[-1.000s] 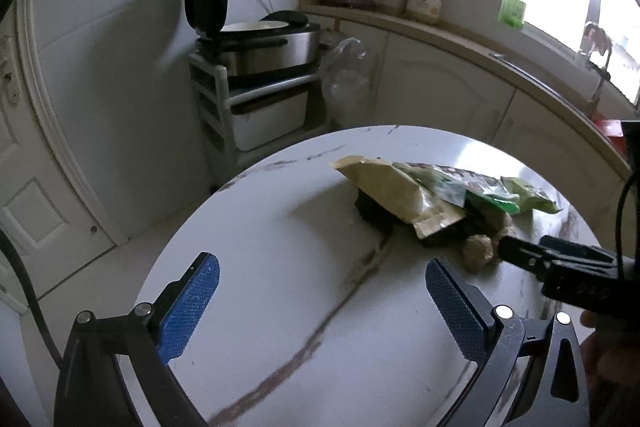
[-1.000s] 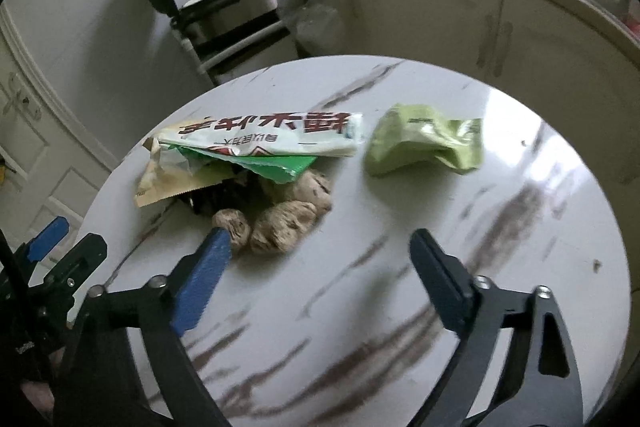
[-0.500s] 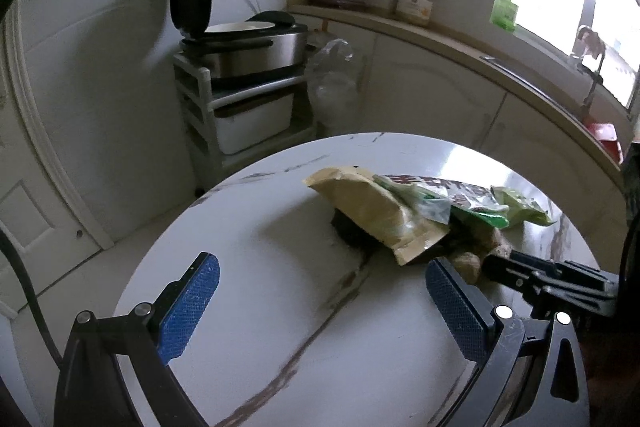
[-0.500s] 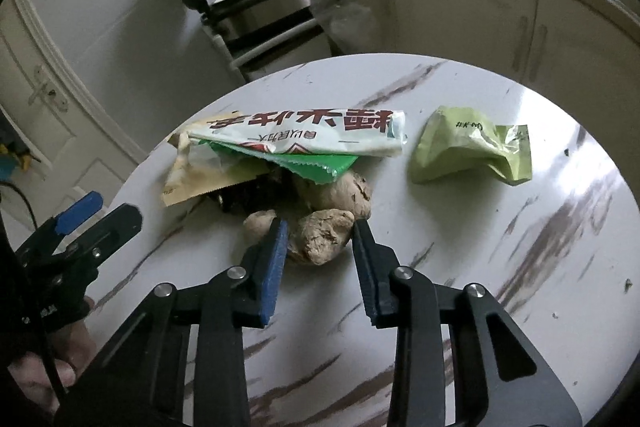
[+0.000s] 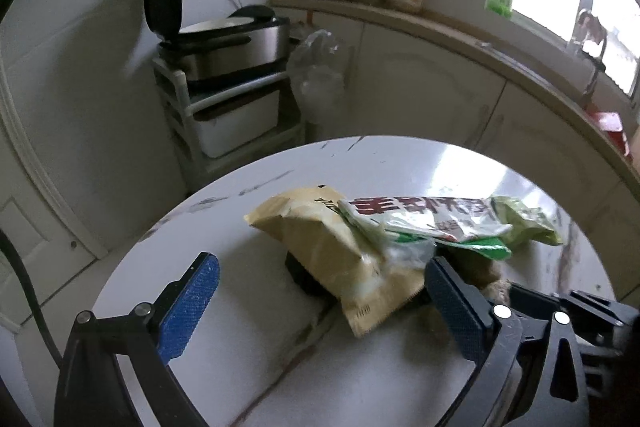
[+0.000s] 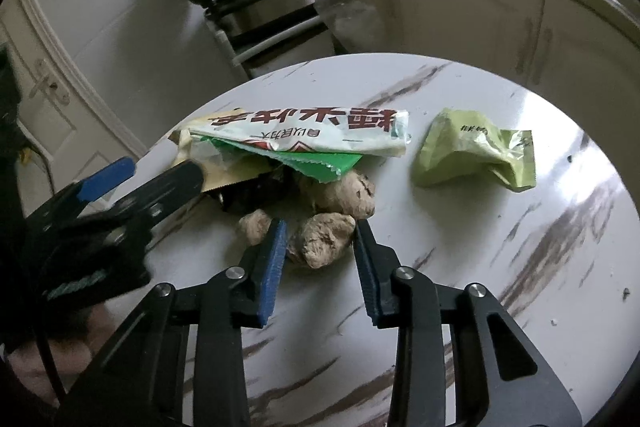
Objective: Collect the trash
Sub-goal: 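Grasp the gold sauce packet with the left gripper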
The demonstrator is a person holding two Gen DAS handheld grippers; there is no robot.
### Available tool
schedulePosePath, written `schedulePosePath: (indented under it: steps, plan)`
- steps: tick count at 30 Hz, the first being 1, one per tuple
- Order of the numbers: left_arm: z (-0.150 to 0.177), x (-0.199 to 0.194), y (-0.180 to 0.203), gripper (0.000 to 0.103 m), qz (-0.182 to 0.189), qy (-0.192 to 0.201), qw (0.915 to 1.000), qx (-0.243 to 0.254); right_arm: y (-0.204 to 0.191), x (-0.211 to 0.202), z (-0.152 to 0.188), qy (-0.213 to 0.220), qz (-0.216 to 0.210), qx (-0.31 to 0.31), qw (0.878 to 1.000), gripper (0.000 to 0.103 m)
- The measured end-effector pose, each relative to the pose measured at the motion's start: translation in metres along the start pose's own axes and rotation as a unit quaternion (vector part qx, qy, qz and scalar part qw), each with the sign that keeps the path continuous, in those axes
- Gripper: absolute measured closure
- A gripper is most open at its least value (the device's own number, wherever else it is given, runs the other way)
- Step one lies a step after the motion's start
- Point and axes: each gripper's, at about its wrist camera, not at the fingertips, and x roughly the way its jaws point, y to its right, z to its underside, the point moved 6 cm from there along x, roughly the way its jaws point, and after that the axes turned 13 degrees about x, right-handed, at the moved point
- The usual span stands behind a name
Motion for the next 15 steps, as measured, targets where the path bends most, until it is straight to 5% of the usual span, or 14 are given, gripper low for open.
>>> schedulePosePath:
  steps: [5,11,15]
  plan:
    - [-0.012,0.024,-0.001,0.014,0.012,-0.018,0.9997,0.011,0.000,0.002,-0.001,-0.002,-0.004,0.000,1.000,0.071]
    - [-0.030,0.046,-0.011,0.015,0.035,-0.028,0.9986,0.029,0.000,0.003,-0.003,-0.005,-0.008,-0.004,1.000,0.071]
    - [-0.035,0.061,-0.016,0.042,0.086,-0.032,0.9957,0.011,0.000,0.003,-0.003,-0.007,-0.005,-0.010,1.000,0.071]
